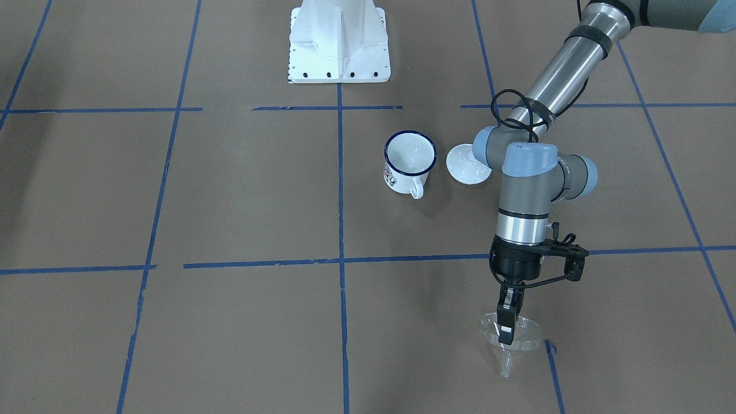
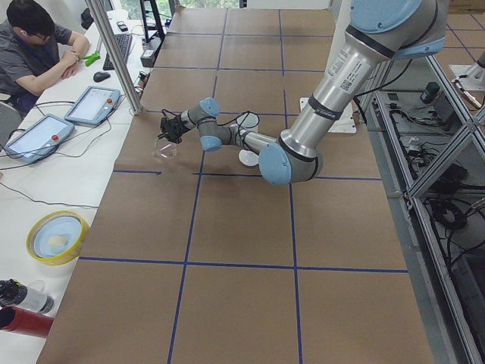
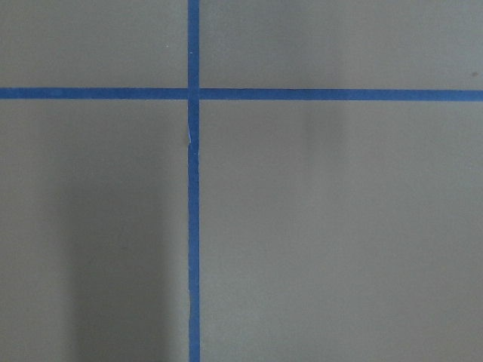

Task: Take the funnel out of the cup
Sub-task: 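Carry the funnel farther from the robot and release it on the table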

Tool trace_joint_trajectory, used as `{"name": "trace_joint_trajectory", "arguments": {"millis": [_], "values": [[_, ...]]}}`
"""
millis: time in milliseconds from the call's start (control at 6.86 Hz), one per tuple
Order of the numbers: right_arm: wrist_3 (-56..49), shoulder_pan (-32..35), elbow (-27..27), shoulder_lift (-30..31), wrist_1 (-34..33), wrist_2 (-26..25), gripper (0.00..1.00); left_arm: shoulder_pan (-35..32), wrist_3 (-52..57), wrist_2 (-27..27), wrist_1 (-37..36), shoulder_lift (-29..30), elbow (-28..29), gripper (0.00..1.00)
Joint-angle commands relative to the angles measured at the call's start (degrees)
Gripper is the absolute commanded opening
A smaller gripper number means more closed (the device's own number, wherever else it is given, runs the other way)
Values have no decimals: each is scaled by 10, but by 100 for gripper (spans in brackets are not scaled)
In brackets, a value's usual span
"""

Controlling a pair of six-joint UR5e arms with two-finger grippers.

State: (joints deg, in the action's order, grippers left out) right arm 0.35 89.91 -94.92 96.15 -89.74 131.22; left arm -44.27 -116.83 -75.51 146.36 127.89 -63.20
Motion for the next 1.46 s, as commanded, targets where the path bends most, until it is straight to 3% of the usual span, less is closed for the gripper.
{"name": "trace_joint_trajectory", "arguments": {"millis": [0, 146, 291, 437, 583, 874, 1020, 1311], "values": [[0, 0, 0, 0, 0, 0, 100, 4, 3, 0, 1, -1, -2, 93], [0, 0, 0, 0, 0, 0, 100, 3, 16, 0, 0, -2, -6, 100], [0, 0, 0, 0, 0, 0, 100, -2, 71, -7, -3, -7, -49, 100], [0, 0, 0, 0, 0, 0, 100, -13, 118, -55, -19, -32, -113, 100], [0, 0, 0, 0, 0, 0, 100, -31, 144, -131, -103, -52, -183, 100], [0, 0, 0, 0, 0, 0, 100, -49, 267, -235, -388, -71, -394, 99], [0, 0, 0, 0, 0, 0, 100, -49, 321, -276, -477, -110, -474, 99], [0, 0, 0, 0, 0, 0, 100, -43, 383, -334, -511, -228, -587, 99]]}}
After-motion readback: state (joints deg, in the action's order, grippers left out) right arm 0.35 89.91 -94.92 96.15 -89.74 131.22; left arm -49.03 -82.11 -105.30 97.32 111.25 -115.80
